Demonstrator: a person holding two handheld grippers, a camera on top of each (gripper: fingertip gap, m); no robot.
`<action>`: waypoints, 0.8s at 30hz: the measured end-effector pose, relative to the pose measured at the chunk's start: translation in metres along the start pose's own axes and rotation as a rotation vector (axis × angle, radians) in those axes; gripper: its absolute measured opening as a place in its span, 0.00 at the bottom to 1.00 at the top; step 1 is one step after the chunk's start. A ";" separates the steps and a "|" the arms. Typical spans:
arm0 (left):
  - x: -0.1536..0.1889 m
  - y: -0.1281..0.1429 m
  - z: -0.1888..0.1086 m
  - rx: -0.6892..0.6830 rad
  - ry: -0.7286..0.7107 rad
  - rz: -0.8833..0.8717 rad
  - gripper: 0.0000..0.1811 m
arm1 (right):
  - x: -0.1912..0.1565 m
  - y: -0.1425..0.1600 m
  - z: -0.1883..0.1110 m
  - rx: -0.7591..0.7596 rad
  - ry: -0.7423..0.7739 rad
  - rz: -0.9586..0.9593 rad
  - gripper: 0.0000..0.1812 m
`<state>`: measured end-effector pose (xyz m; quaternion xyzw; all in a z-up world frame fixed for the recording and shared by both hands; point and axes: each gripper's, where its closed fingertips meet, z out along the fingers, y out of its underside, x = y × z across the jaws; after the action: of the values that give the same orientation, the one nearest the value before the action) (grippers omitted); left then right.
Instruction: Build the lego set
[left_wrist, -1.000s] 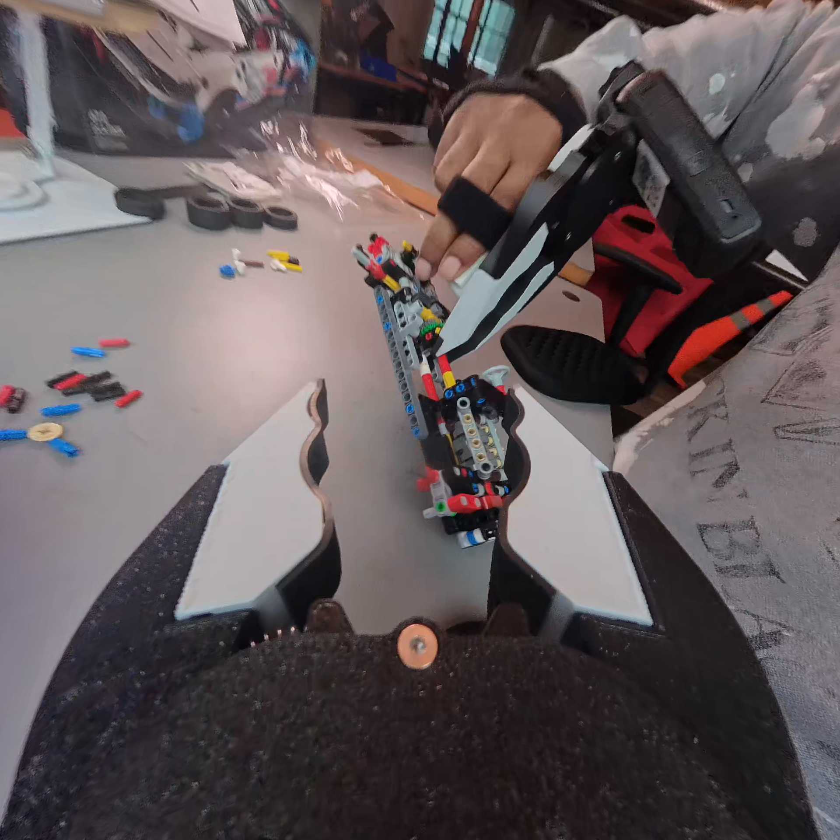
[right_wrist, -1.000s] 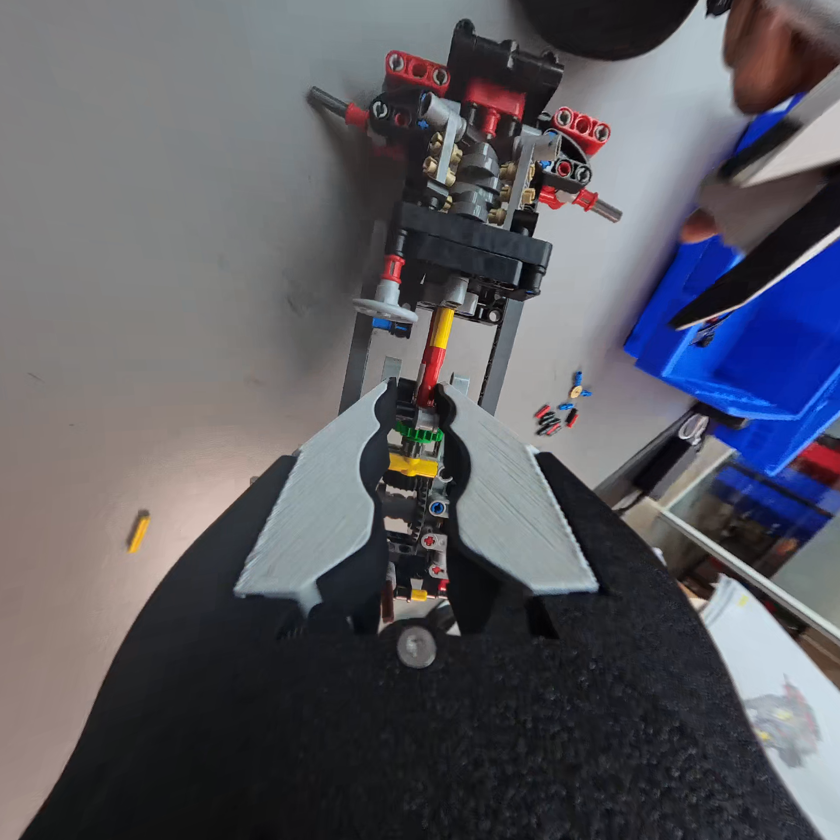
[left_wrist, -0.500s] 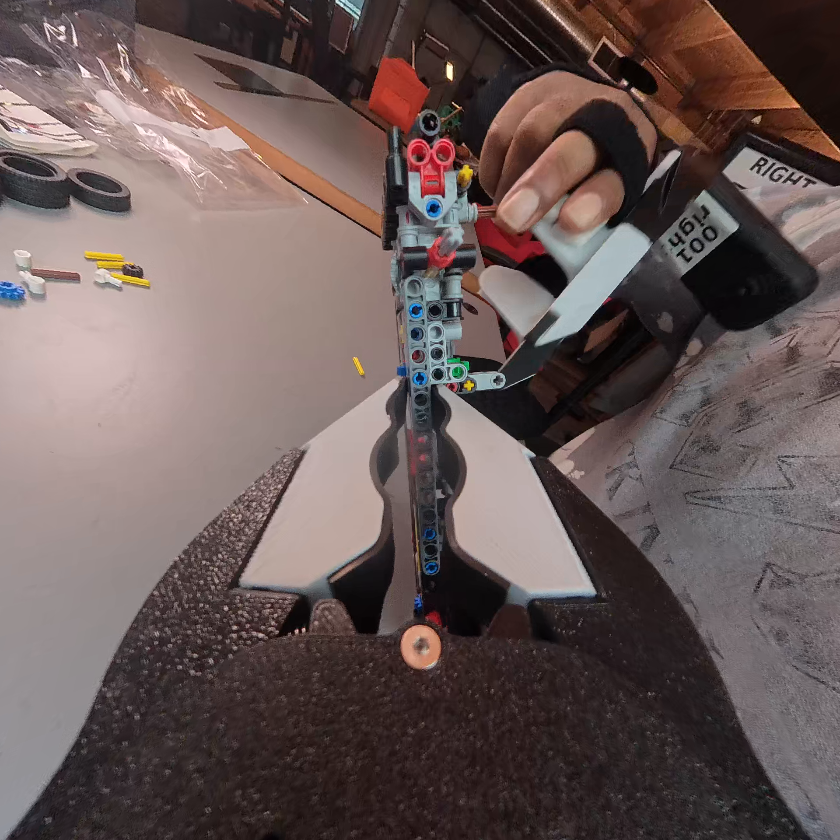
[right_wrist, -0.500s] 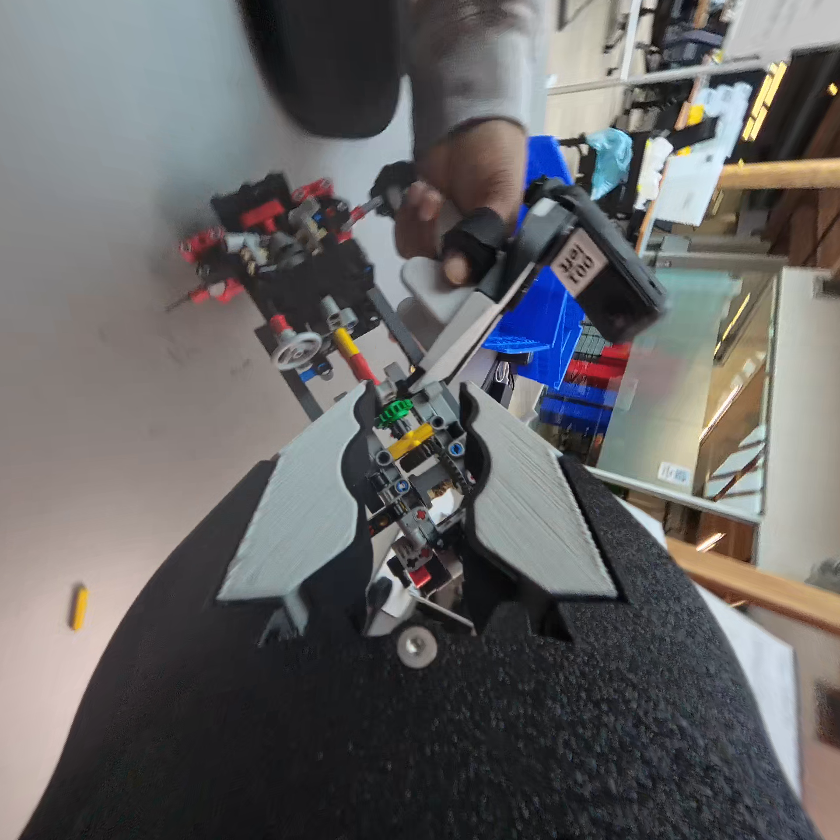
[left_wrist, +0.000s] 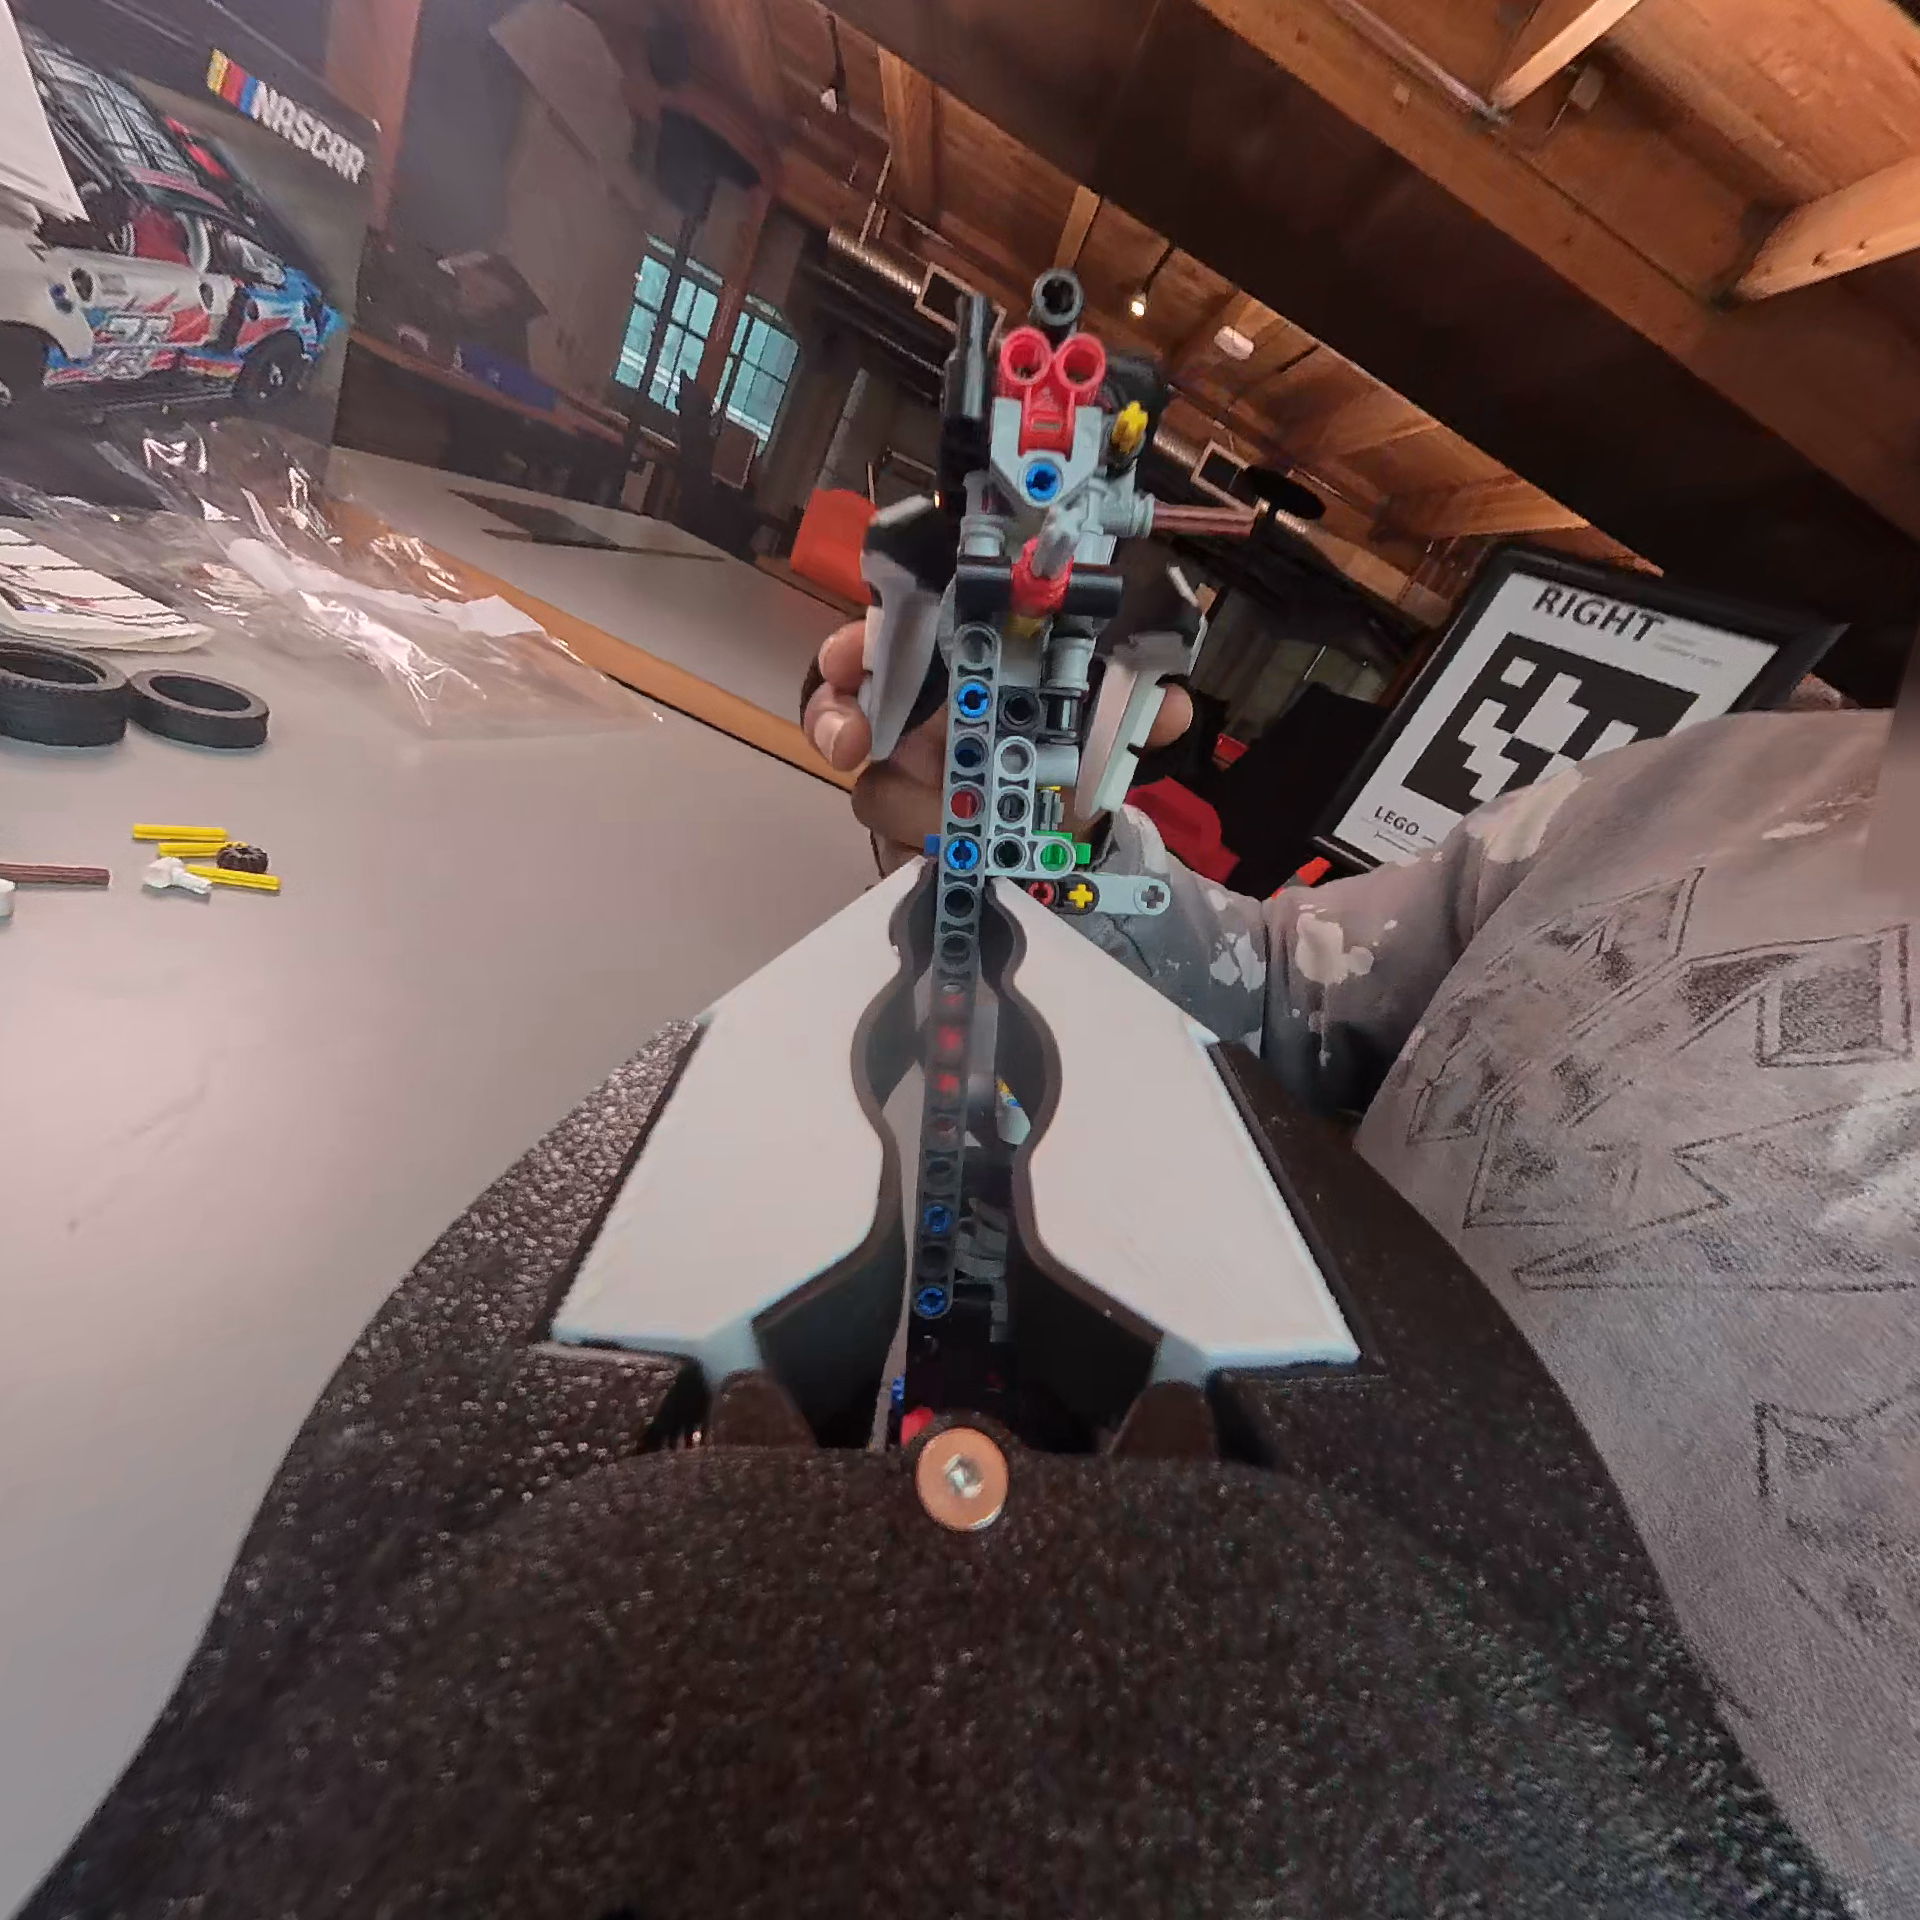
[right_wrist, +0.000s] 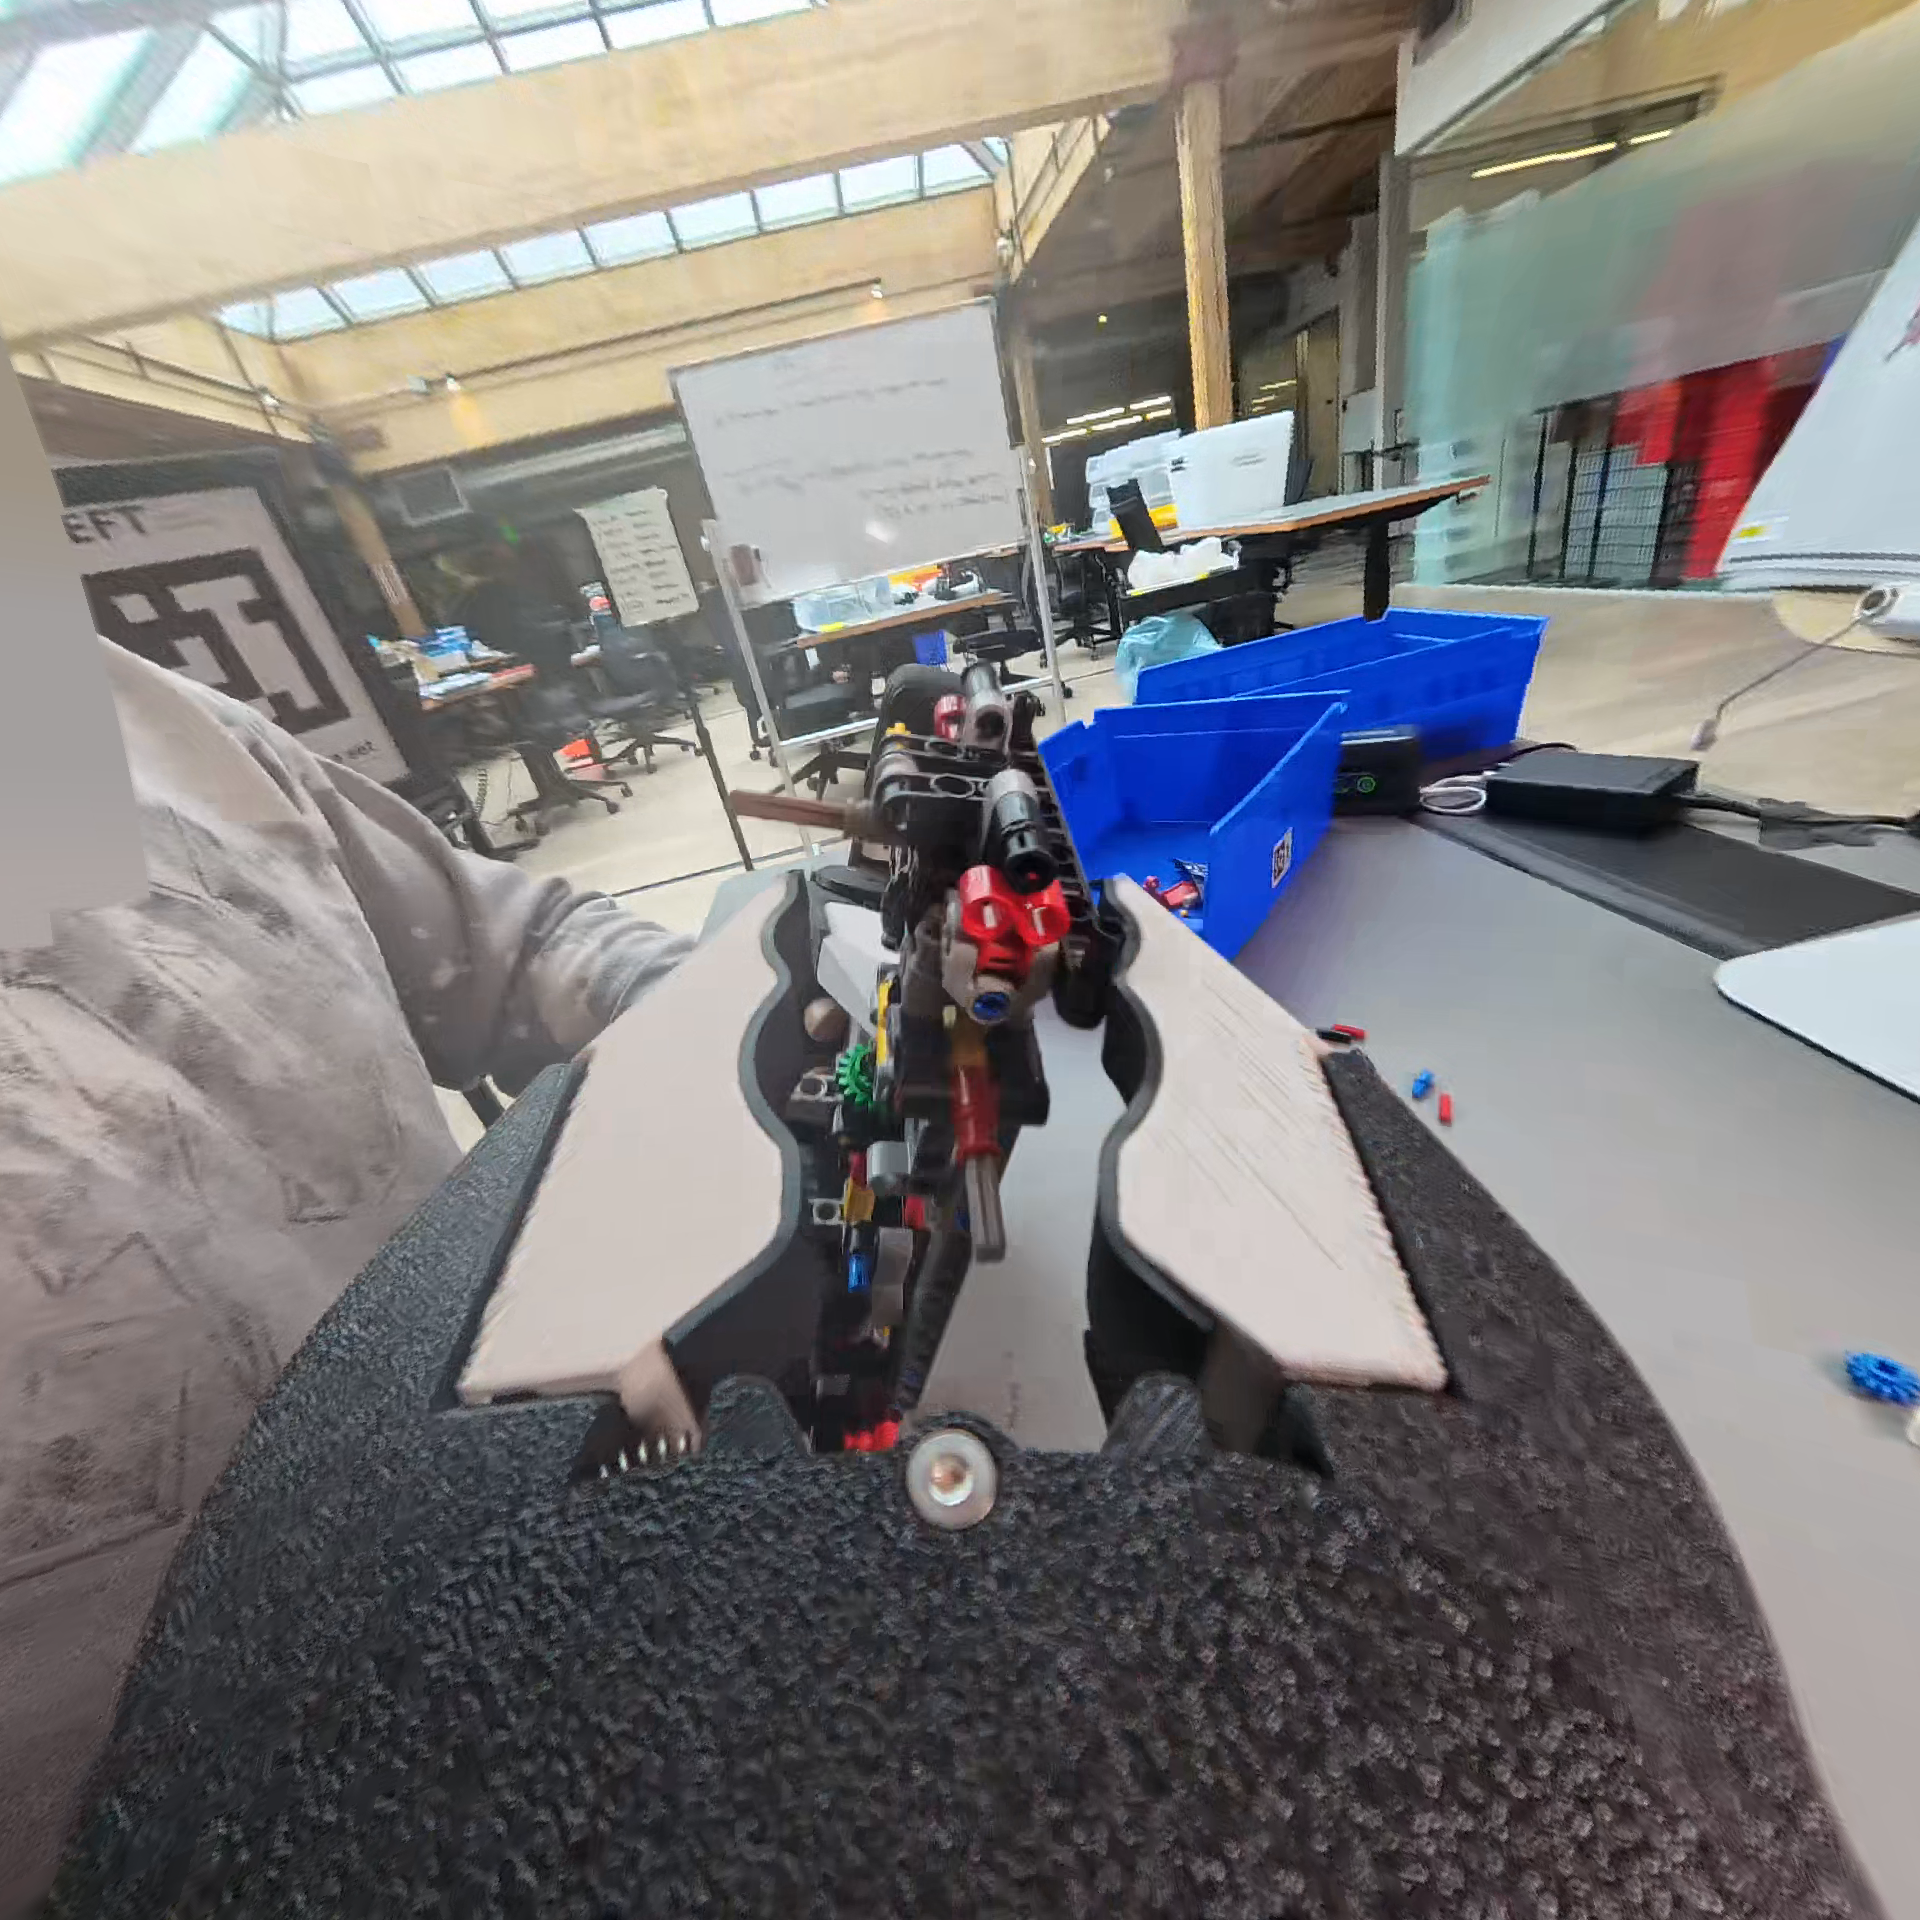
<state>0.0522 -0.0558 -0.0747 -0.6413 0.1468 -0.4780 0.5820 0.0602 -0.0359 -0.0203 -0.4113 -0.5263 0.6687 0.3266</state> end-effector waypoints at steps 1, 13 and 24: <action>0.000 0.004 0.001 -0.023 -0.002 0.011 0.03 | 0.001 -0.003 0.001 0.011 -0.001 -0.027 0.20; 0.027 -0.064 -0.031 -0.173 -0.287 0.675 0.15 | 0.001 -0.005 0.009 -0.098 -0.005 -0.178 0.16; 0.035 -0.057 -0.011 -0.459 -0.317 1.055 0.04 | -0.009 -0.002 0.030 -0.188 -0.010 -0.249 0.16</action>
<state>0.0401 -0.0723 -0.0100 -0.6547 0.4567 0.0213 0.6020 0.0369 -0.0562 -0.0135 -0.3683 -0.6352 0.5728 0.3644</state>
